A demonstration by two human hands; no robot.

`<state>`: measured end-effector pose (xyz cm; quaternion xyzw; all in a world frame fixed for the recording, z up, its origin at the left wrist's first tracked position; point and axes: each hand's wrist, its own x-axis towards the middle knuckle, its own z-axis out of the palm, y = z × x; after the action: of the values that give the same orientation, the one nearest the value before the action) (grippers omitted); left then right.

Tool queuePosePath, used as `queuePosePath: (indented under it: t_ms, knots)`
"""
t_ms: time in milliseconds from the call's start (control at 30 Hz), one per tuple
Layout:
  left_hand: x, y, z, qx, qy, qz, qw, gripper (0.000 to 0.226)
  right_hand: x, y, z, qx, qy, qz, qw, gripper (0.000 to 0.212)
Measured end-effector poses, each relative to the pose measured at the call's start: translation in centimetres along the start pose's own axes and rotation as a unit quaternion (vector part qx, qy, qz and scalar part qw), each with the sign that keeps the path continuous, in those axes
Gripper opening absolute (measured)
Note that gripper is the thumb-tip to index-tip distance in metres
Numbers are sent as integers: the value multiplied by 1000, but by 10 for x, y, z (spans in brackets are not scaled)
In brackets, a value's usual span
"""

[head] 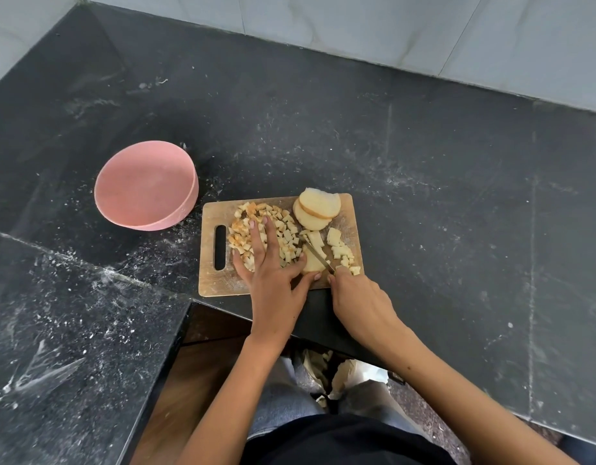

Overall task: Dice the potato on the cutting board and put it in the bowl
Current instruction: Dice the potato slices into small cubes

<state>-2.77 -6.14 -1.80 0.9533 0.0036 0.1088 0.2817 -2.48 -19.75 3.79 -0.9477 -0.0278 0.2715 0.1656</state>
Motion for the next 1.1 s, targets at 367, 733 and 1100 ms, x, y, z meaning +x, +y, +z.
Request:
queuePosePath:
  t_ms: [367, 733, 1100]
  knots:
    - [-3, 4, 3, 14, 15, 5, 1000, 21, -7, 1, 13, -35, 0, 46, 998, 22]
    - [-8, 8, 6, 33, 39, 10, 999, 22, -17, 12, 17, -41, 0, 36, 999, 35]
    - [-11, 8, 11, 57, 62, 4, 996, 26, -32, 16, 19, -53, -10, 40, 998, 23]
